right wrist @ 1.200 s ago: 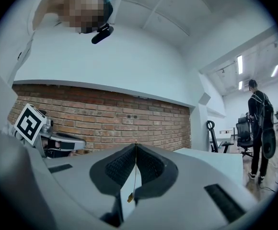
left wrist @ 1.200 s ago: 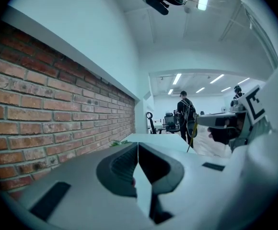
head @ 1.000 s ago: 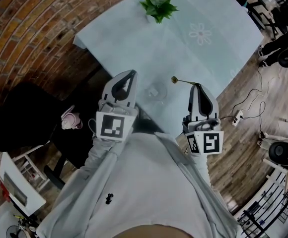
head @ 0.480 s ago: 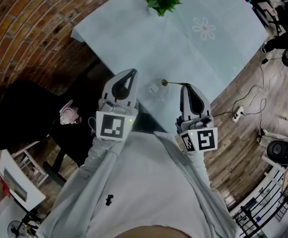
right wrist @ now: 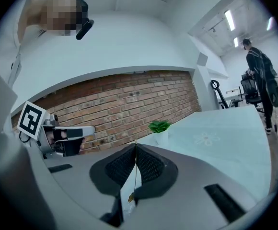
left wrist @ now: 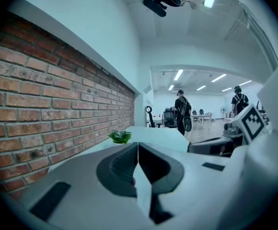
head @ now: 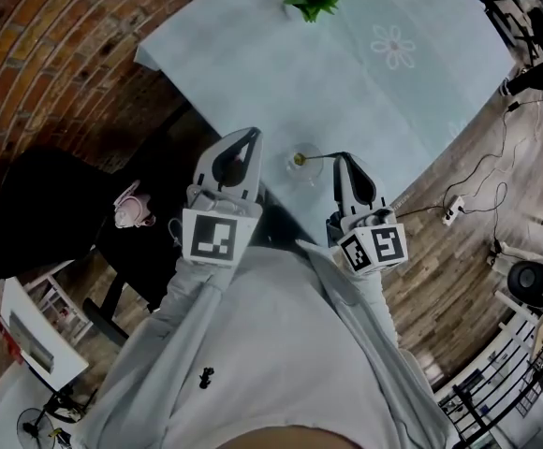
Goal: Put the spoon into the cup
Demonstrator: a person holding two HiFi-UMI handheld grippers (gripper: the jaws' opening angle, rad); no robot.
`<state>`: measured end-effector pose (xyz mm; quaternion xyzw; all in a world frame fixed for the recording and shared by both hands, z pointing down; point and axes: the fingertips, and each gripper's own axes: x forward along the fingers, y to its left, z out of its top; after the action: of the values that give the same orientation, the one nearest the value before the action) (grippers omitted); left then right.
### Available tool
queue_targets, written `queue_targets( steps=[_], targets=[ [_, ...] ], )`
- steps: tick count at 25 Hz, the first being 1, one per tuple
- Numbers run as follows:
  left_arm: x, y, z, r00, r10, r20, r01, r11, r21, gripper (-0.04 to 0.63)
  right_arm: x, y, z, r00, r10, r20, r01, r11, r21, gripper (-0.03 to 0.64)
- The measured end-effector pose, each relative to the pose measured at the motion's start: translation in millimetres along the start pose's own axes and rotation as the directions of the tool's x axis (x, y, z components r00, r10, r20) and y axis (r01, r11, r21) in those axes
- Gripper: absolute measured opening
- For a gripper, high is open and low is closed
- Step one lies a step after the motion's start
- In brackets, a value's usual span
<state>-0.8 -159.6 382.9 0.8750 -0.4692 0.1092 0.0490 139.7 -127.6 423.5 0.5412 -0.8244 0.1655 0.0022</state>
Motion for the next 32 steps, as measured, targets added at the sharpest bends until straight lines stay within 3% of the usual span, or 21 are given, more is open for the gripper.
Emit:
queue_targets(
  steps=[13,32],
  targets=[
    [-2,5,-4,1.0,0.014,-0.006,-0.014,1.0,-0.007,0.02,11,-15,-43,0.998,-0.004,-0.064,0.011,0.995,0.1,0.02],
    [-2,8,-3,1.0,0.024,-0.006,-0.024,1.0,-0.007,0.02,19,-28,-59,0.994,-0.017,-0.105,0.027,0.996,0.088,0.02]
  ],
)
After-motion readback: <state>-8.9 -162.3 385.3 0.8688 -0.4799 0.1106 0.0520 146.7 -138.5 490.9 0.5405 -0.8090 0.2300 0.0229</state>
